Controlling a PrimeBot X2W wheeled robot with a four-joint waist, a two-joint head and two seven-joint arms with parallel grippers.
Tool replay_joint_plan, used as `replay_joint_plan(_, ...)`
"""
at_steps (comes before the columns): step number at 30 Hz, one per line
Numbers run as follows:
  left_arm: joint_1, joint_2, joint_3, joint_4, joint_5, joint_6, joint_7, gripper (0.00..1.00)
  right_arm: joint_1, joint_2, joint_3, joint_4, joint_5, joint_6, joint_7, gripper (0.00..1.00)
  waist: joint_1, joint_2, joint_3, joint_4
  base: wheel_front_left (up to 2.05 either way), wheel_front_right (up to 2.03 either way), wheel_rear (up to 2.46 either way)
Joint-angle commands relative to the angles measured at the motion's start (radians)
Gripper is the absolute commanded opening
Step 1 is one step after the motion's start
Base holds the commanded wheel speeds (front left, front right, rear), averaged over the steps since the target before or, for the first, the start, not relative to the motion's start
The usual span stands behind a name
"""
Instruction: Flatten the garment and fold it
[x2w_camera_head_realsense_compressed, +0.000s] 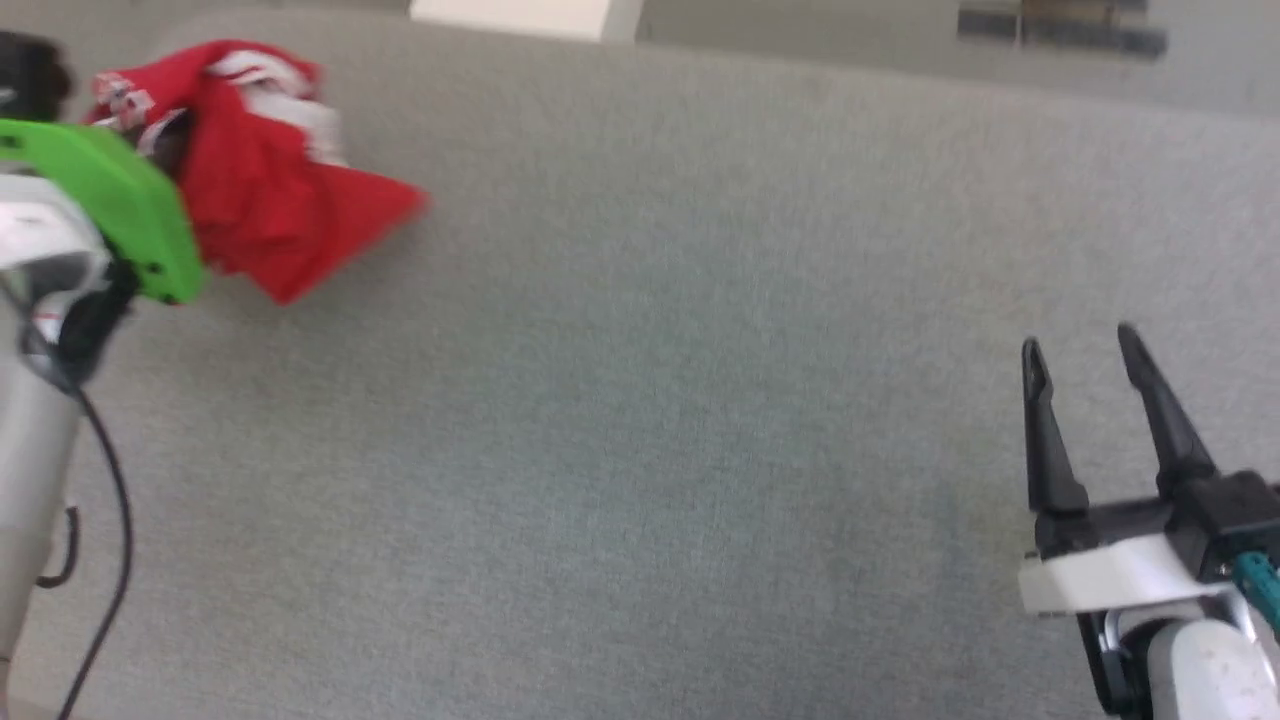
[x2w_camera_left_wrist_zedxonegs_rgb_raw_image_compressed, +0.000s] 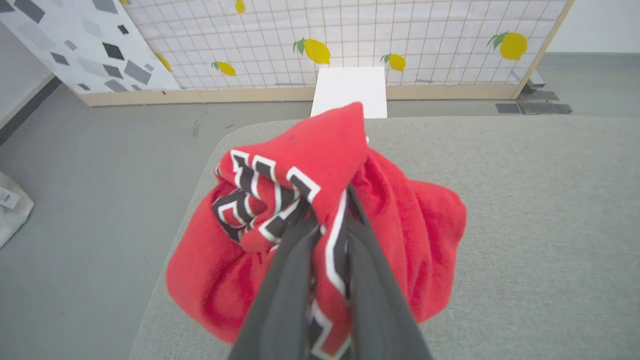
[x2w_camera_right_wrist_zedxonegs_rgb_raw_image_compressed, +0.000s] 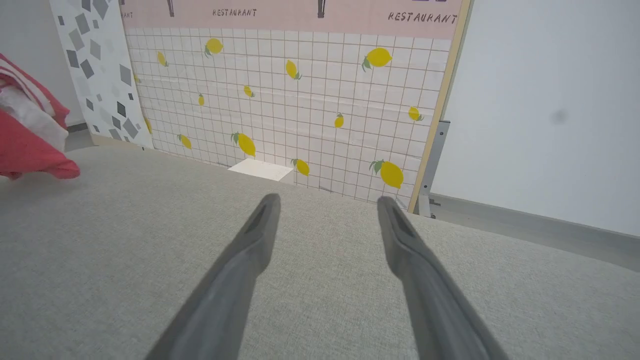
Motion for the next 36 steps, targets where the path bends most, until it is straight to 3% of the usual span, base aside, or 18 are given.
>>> replay_joint_plan(1, 0.013, 0.004, -0.013, -0.043, 0.011, -0.002, 0.004, 0.00, 0.019, 0.000, -0.002, 0.003, 0.008, -0.002, -0.005, 1.00, 0.0001, 0.0000, -0.110, 0.000, 0.00, 0.00, 0.00)
replay_joint_plan(8, 0.054, 0.009, -0.089, -0.279, 0.049, 0.002, 0.048, 0.00, 0.072, 0.000, -0.005, 0.010, 0.026, -0.002, -0.005, 1.00, 0.0001, 0.0000, -0.192, -0.062, 0.00, 0.00, 0.00)
replay_joint_plan(17, 0.150, -0.064, -0.202, -0.444, 0.069, 0.015, 0.077, 0.00, 0.100, 0.000, -0.003, 0.010, 0.030, -0.002, -0.005, 1.00, 0.0001, 0.0000, -0.218, -0.182, 0.00, 0.00, 0.00)
replay_joint_plan(27, 0.216, -0.231, -0.321, -0.300, 0.055, 0.007, -0.005, 0.00, 0.083, 0.000, 0.004, 0.012, 0.035, -0.002, -0.005, 1.00, 0.0001, 0.0000, -0.158, -0.293, 0.00, 0.00, 0.00)
replay_joint_plan(36, 0.268, -0.366, -0.484, 0.016, 0.063, -0.001, -0.038, 0.00, 0.043, 0.000, 0.002, 0.016, 0.046, -0.002, -0.005, 1.00, 0.0001, 0.0000, -0.082, -0.346, 0.00, 0.00, 0.00)
